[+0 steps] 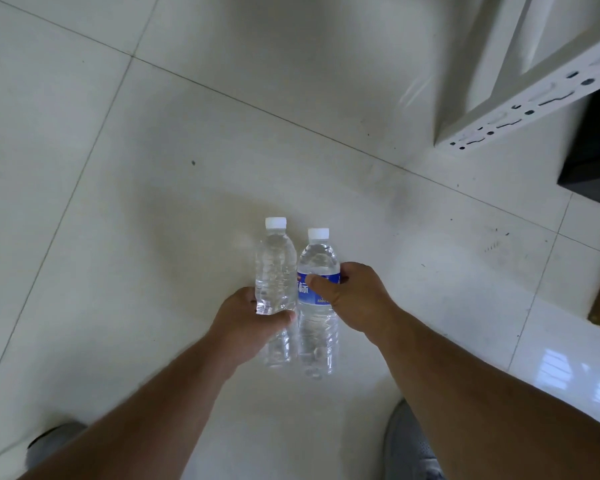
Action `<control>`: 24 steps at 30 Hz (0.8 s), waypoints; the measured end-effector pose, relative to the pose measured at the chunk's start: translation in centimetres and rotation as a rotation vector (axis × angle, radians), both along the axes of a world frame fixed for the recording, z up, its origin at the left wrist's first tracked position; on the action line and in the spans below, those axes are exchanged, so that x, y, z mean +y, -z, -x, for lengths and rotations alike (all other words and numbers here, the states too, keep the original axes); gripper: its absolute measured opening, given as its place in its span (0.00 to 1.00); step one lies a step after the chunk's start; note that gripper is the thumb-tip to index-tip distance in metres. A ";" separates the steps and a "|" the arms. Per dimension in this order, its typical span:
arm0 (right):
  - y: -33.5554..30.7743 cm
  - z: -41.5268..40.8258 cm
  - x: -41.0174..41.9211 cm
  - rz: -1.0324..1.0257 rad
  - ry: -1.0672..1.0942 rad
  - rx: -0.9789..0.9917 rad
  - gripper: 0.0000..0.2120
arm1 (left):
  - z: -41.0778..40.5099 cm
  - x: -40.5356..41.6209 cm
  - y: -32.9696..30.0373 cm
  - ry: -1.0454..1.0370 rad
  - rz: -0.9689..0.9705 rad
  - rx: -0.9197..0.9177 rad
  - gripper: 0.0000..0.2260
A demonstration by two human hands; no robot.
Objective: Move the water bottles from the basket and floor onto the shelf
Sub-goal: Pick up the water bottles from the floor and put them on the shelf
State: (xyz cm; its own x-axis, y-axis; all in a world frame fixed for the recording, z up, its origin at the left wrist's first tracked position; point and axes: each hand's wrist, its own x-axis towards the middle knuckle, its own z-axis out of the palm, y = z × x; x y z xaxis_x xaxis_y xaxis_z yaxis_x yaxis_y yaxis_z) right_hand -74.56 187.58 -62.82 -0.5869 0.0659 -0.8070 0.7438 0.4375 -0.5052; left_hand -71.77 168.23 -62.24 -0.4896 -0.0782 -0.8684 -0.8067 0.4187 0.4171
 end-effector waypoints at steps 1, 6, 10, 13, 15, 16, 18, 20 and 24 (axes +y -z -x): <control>-0.3 -0.1 -0.1 0.000 0.005 0.011 0.10 | -0.1 -0.2 -0.4 0.003 -0.006 0.007 0.10; -5.1 0.4 -0.6 0.051 0.069 0.081 0.11 | -0.3 -1.9 -5.2 -0.005 0.011 0.051 0.15; -13.5 2.4 -1.9 0.088 0.073 0.161 0.11 | 0.1 -4.2 -13.1 -0.053 -0.002 0.089 0.16; -22.4 4.3 -3.3 0.124 0.048 0.211 0.11 | 1.1 -6.3 -21.7 -0.076 -0.049 0.150 0.12; -29.1 5.4 -4.4 0.156 0.026 0.253 0.11 | 1.9 -7.7 -28.3 -0.095 -0.054 0.202 0.11; -32.6 5.9 -5.0 0.173 0.010 0.279 0.10 | 2.2 -8.4 -31.7 -0.105 -0.055 0.230 0.11; -40.2 7.0 -6.4 0.200 -0.024 0.337 0.09 | 3.0 -9.9 -38.8 -0.124 -0.052 0.293 0.11; -48.3 7.8 -7.9 0.212 -0.060 0.395 0.09 | 3.6 -11.5 -46.2 -0.141 -0.048 0.360 0.11; -64.0 8.8 -11.7 0.207 -0.088 0.524 0.09 | 3.8 -15.4 -60.7 -0.189 -0.049 0.475 0.12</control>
State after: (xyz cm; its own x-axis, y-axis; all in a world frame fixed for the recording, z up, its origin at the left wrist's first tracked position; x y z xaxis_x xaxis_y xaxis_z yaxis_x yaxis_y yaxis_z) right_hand -83.40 175.84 1.20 -0.9085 -0.1299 -0.3973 0.3357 0.3395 -0.8787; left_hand -75.53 152.83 -1.55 -0.8121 -0.1682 -0.5588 -0.5834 0.2546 0.7712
